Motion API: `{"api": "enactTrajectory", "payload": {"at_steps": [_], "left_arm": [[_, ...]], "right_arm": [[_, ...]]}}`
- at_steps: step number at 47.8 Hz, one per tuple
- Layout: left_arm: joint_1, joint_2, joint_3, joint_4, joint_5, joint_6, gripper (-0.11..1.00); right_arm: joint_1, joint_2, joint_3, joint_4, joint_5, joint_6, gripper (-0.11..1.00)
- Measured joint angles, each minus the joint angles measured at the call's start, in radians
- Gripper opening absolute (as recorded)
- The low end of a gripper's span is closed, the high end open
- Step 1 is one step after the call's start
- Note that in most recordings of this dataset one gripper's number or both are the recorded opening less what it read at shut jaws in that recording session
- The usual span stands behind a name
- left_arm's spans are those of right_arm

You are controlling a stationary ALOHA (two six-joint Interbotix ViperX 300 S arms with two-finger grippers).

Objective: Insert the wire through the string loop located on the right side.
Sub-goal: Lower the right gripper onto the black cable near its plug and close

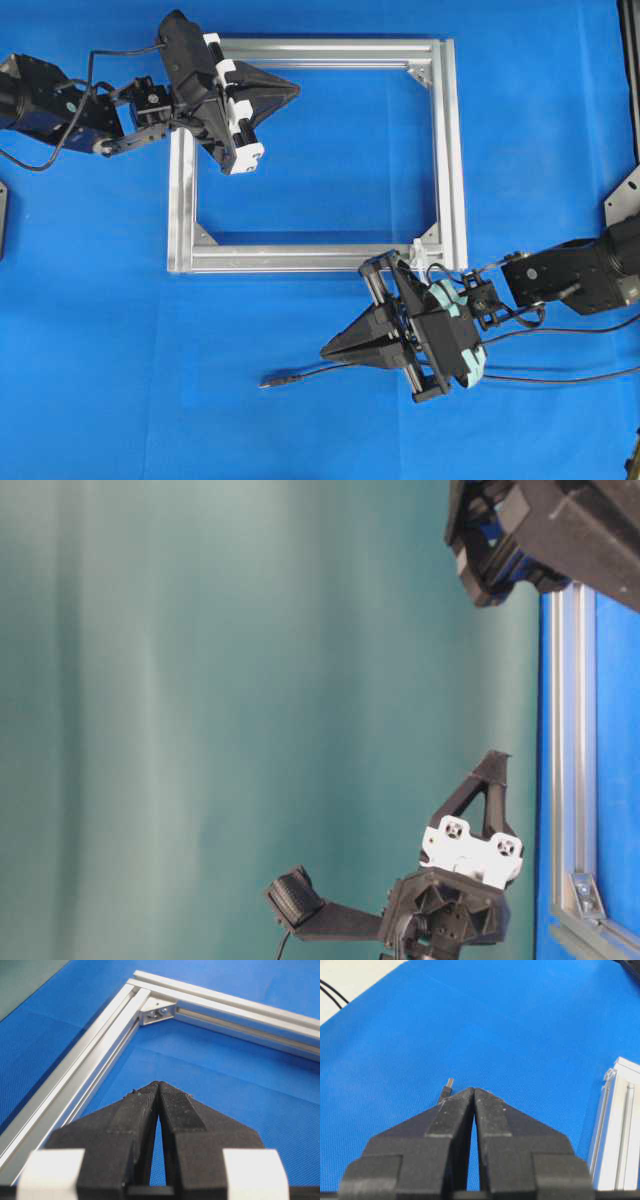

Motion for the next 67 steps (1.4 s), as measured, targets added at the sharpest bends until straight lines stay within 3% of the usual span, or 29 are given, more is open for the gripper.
{"api": "enactTrajectory", "payload": {"at_steps": [6,31,38,47,51,67], "left_arm": [[-0.003,-0.012,0.000,0.015,0.003,0.000,0.00],[-0.005,-0.014,0.003,0.023,0.003,0.000,0.00],[-0.003,-0.014,0.003,0.023,0.003,0.000,0.00],[-0.005,-0.015,0.005,0.023,0.003,0.000,0.00],[-0.003,-0.014,0.005,0.023,0.003,0.000,0.00],[-0.005,-0.014,0.005,0.023,0.003,0.000,0.00]], "right_arm": [[0.003,0.000,0.000,0.000,0.014,0.008,-0.06],[0.011,0.000,0.000,0.000,0.020,0.084,-0.04],[0.011,0.000,0.000,0.002,0.014,0.103,0.16],[0.014,0.000,0.000,0.000,0.011,0.144,0.71],[0.017,0.000,0.000,0.005,0.005,0.152,0.89],[0.020,0.037,-0.014,0.051,-0.009,0.153,0.89]]}}
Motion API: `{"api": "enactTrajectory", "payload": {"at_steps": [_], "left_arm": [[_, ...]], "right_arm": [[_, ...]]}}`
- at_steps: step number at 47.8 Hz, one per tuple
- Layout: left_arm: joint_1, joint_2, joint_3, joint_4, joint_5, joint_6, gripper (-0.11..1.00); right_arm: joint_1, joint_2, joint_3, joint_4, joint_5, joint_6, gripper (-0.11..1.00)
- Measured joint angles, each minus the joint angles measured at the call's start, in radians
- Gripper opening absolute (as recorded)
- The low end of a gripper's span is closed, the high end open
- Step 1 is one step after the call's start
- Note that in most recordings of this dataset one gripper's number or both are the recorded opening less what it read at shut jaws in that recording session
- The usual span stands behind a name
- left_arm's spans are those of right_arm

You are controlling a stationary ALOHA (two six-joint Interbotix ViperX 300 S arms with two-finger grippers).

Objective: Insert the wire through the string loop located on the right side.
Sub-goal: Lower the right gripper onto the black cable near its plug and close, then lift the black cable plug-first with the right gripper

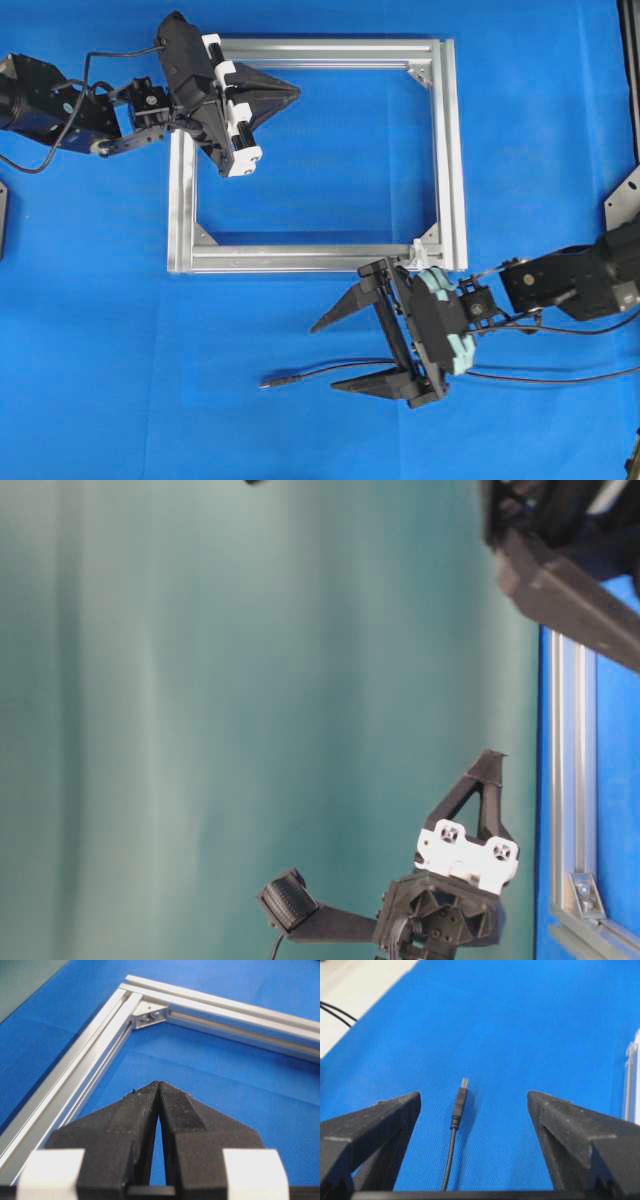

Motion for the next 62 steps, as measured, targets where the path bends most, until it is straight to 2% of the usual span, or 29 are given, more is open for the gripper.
{"api": "enactTrajectory", "payload": {"at_steps": [12,22,34,38,40,43,49,54,58,62], "left_arm": [[0.000,0.000,0.000,0.000,0.000,0.000,0.00],[0.002,-0.002,0.000,0.000,0.000,-0.002,0.00],[0.000,-0.002,0.005,0.000,0.000,0.000,0.00],[0.000,-0.002,0.009,0.000,0.000,-0.002,0.00],[0.002,0.000,0.009,0.000,0.002,0.000,0.00],[0.000,-0.002,0.011,0.000,0.000,0.000,0.00],[0.000,-0.002,0.011,0.000,0.000,0.000,0.00],[0.002,-0.002,0.011,0.000,0.002,0.000,0.00],[0.002,-0.002,0.011,0.000,0.000,0.000,0.00],[0.000,-0.002,0.011,0.000,0.000,0.000,0.00]], "right_arm": [[0.012,0.121,-0.048,0.051,-0.028,0.021,0.89],[0.025,0.215,-0.092,0.064,-0.031,0.064,0.89],[0.034,0.241,-0.110,0.075,-0.032,0.064,0.88],[0.034,0.244,-0.110,0.081,-0.031,0.064,0.85],[0.032,0.241,-0.112,0.084,-0.029,0.064,0.81],[0.034,0.241,-0.114,0.087,-0.026,0.060,0.68],[0.034,0.241,-0.114,0.089,-0.023,0.052,0.31],[0.034,0.241,-0.114,0.089,-0.025,0.048,0.08],[0.034,0.244,-0.114,0.086,-0.023,0.048,-0.03],[0.034,0.241,-0.112,0.084,-0.023,0.049,-0.04]]}}
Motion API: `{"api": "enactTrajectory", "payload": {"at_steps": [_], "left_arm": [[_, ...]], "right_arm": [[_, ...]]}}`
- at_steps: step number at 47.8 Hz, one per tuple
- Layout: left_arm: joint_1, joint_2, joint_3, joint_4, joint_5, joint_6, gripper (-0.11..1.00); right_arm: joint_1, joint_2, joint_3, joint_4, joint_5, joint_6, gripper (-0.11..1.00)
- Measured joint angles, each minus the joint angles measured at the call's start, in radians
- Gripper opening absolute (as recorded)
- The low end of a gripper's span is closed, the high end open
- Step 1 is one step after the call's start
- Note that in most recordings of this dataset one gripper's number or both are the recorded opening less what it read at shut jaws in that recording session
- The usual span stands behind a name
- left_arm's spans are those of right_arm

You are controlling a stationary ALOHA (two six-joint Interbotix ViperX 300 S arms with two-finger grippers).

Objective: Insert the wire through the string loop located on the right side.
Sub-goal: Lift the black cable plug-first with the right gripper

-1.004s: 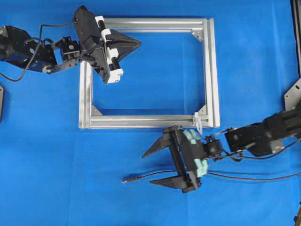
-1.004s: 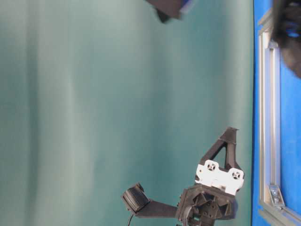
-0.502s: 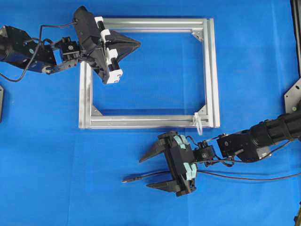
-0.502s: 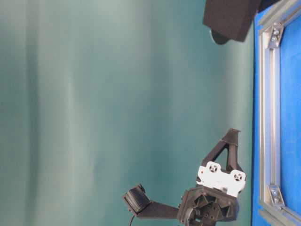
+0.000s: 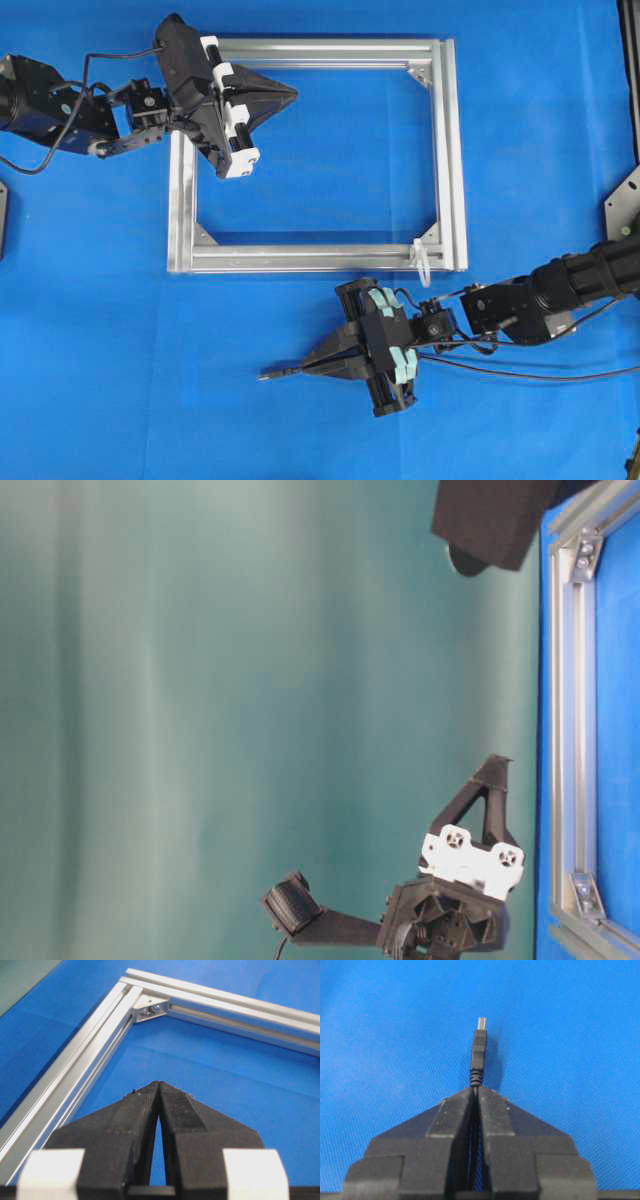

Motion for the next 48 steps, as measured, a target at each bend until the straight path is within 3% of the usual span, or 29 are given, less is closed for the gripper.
{"api": "enactTrajectory", "payload": {"at_steps": [18,38,48], "left_arm": [[0.002,0.000,0.000,0.000,0.002,0.000,0.00],[0.000,0.000,0.000,0.000,0.000,0.000,0.00],[0.000,0.000,0.000,0.000,0.000,0.000,0.00]], "right_arm": [[0.000,-0.008,0.000,-0.008,0.025,0.000,-0.04],[0.000,-0.225,0.003,-0.006,0.250,-0.025,-0.04],[0.000,-0.241,0.003,-0.008,0.276,-0.029,-0.04]]}}
